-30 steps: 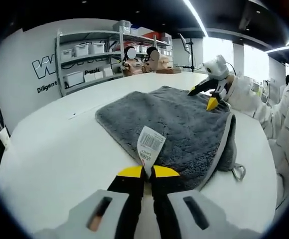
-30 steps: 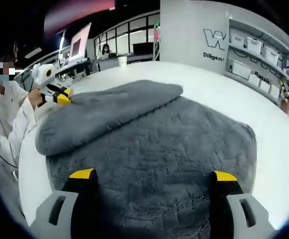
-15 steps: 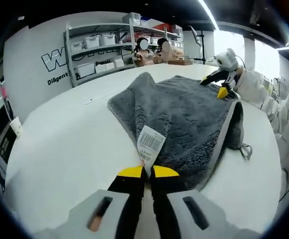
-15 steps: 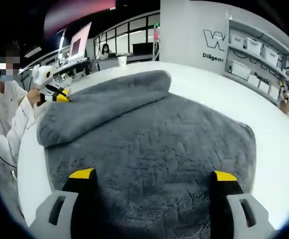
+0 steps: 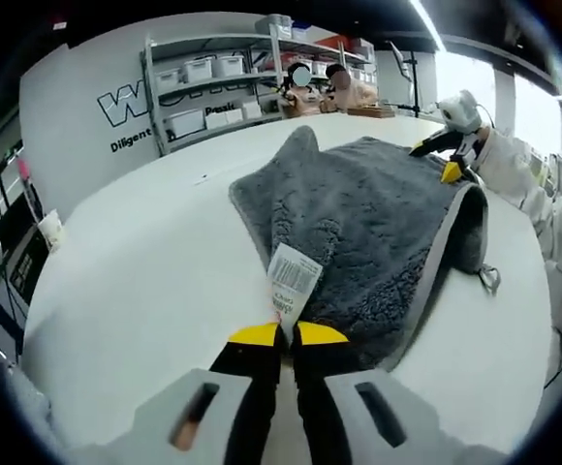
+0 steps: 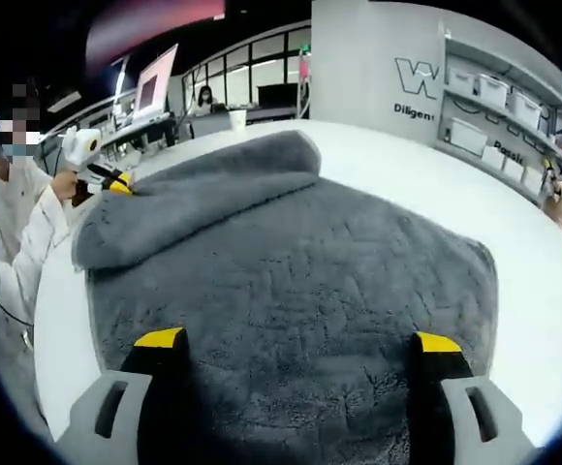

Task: Open the folded towel by lifting each exposed corner and separating the folded layers until the towel lies flat within the target outline without major curled edges

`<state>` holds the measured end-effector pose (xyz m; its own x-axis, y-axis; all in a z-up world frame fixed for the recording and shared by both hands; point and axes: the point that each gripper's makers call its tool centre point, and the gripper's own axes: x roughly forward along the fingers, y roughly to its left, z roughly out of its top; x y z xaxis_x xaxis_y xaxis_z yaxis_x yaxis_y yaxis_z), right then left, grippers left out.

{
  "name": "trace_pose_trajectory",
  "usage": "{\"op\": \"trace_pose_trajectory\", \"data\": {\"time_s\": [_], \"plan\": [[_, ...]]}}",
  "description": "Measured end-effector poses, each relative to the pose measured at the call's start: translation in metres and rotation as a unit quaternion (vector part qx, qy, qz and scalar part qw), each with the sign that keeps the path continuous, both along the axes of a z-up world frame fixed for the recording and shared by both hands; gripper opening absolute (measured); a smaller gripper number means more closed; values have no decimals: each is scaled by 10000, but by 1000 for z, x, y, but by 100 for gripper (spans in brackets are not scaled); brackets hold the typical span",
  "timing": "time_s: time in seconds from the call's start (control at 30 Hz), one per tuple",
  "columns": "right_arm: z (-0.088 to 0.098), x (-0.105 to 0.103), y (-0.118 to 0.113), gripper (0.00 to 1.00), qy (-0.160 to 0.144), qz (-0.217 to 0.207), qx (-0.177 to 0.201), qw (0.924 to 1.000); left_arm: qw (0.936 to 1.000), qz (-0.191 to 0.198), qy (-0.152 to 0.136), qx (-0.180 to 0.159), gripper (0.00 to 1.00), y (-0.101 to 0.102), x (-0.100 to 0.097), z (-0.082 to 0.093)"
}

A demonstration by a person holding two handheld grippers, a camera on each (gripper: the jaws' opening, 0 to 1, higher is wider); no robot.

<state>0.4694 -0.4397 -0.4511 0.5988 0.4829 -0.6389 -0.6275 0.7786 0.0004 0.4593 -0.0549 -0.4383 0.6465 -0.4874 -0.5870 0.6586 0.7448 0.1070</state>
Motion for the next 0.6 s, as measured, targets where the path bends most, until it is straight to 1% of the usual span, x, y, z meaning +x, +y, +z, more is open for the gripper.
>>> {"op": "trace_pose_trajectory", "data": {"time_s": [0.3,0.6], "plan": [[0,-3,-2,93,-13,50,2,10000,9998,196,-6,11,4,16,0,0],[-1,-8,-5,90,10,93,-16,10000,9990,437,-27,26,4,36,-1,0]]}}
